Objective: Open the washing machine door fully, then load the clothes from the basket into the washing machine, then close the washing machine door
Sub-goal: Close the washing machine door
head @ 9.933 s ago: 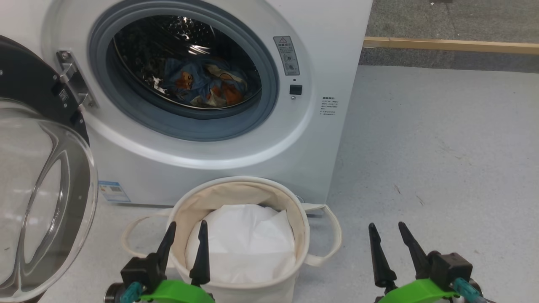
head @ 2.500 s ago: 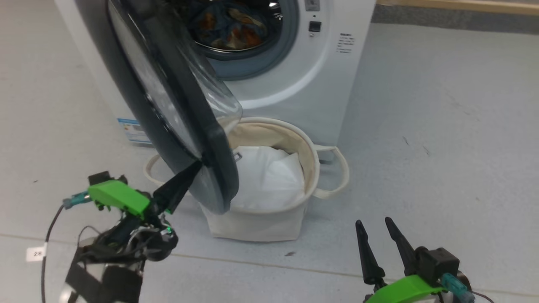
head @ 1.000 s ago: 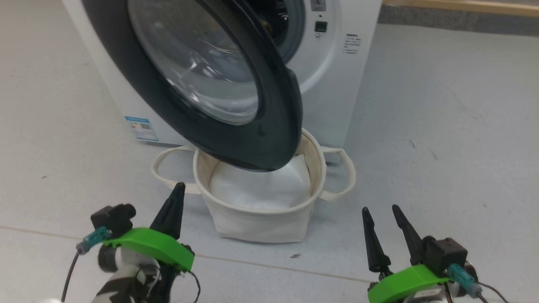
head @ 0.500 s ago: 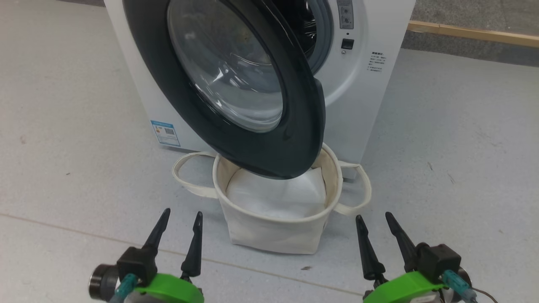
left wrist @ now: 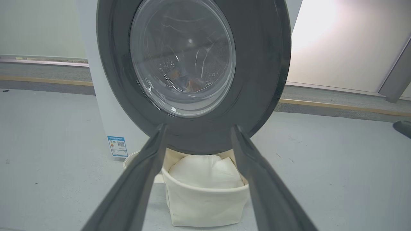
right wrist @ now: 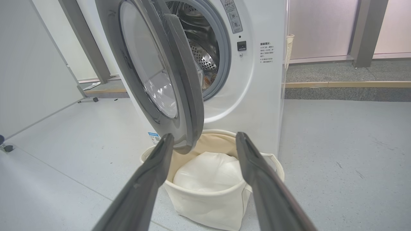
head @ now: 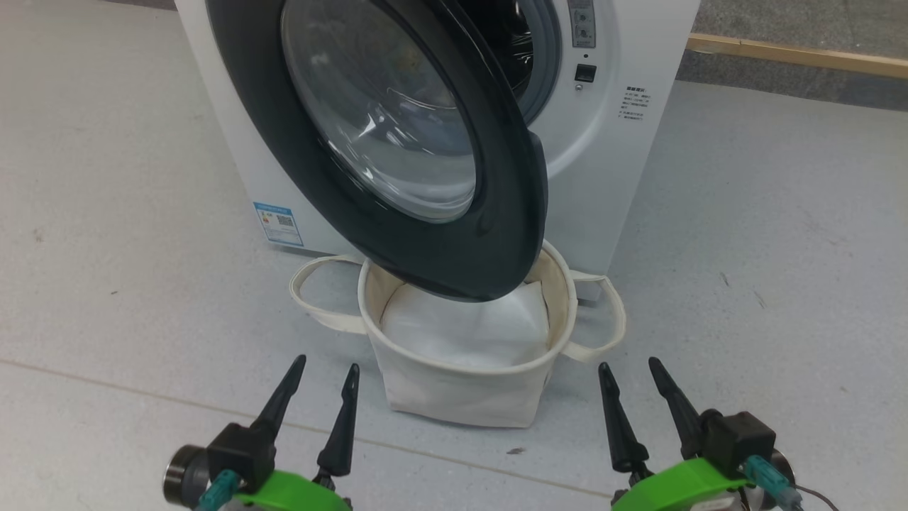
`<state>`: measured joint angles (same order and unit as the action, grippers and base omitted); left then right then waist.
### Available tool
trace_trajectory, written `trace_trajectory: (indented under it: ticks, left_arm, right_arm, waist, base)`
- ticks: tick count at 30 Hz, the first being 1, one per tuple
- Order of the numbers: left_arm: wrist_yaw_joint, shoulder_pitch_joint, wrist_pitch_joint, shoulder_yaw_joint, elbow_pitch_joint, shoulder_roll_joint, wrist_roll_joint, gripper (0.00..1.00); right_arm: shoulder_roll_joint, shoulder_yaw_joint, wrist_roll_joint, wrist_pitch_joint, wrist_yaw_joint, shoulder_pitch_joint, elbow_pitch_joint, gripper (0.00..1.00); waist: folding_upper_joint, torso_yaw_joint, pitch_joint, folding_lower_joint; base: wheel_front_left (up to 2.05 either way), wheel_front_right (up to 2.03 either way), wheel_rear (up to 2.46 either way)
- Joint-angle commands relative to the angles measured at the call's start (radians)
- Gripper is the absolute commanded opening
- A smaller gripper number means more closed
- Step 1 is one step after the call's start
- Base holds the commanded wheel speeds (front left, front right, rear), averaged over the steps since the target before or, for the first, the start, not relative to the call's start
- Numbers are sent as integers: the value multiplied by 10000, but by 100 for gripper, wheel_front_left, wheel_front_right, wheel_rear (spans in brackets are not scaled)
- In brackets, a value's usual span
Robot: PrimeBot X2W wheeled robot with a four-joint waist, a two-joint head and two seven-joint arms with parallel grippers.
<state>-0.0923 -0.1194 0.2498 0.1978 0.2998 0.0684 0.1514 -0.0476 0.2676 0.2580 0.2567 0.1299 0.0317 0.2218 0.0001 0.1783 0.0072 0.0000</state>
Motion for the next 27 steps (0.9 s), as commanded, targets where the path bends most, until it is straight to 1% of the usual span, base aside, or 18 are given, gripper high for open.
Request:
trace_trajectory:
  ticks: [1,4,7,10,12,15,16,17,18,24,27]
  left_arm:
    - [-74,-219,119,-382,-209,-19,-70,100]
    - [-156,-233,120,-387,-72,-73,-99,100]
    - [-222,-264,120,-341,30,-110,-125,100]
    - [-268,-314,120,-302,74,-135,-125,100]
    - [-290,-384,120,-260,109,-147,-150,100]
    - [-313,-538,120,-226,217,-158,-200,100]
    - [-319,-607,120,-234,227,-161,-200,100]
    - [-325,-673,120,-228,233,-164,-204,100]
    - [-331,-733,120,-216,234,-166,-193,100]
    - [-357,-1006,120,-106,239,-177,-51,100]
    - [-364,-1113,120,77,316,-178,44,100]
  right_arm:
    - [-26,183,-39,51,8,110,-328,100]
    - [-26,110,-37,51,8,80,-443,100]
    - [-26,-204,85,51,8,36,-822,100]
    - [-26,-378,-254,51,8,167,-1319,100]
    - [-26,-233,-730,51,8,393,-1692,100]
    - [-26,116,-939,51,8,756,-1826,100]
    - [-26,257,-1078,51,8,926,-1712,91]
    - [-26,384,-1156,51,8,1107,-1573,16]
    - [-26,465,-1225,51,8,1288,-1383,0]
    - [-26,750,-1835,51,8,2560,-276,0]
    - [-26,667,-1904,51,8,3190,370,0]
  waist:
    - [-1,-1,6,0]
    - [-1,33,10,0]
    - [-1,115,30,0]
    - [-1,208,137,0]
    - [-1,288,257,0]
    - [-1,435,452,0]
    - [-1,498,526,0]
    - [-1,572,600,0]
    - [-1,649,671,0]
    - [-1,1091,1139,0]
    - [-1,1296,1342,0]
  base:
    - [0,0,0]
    - [0,0,0]
    - [0,0,0]
    - [0,0,0]
    - [0,0,0]
    - [0,0,0]
    - [0,0,0]
    - [0,0,0]
    - [0,0,0]
    - [0,0,0]
    - [0,0,0]
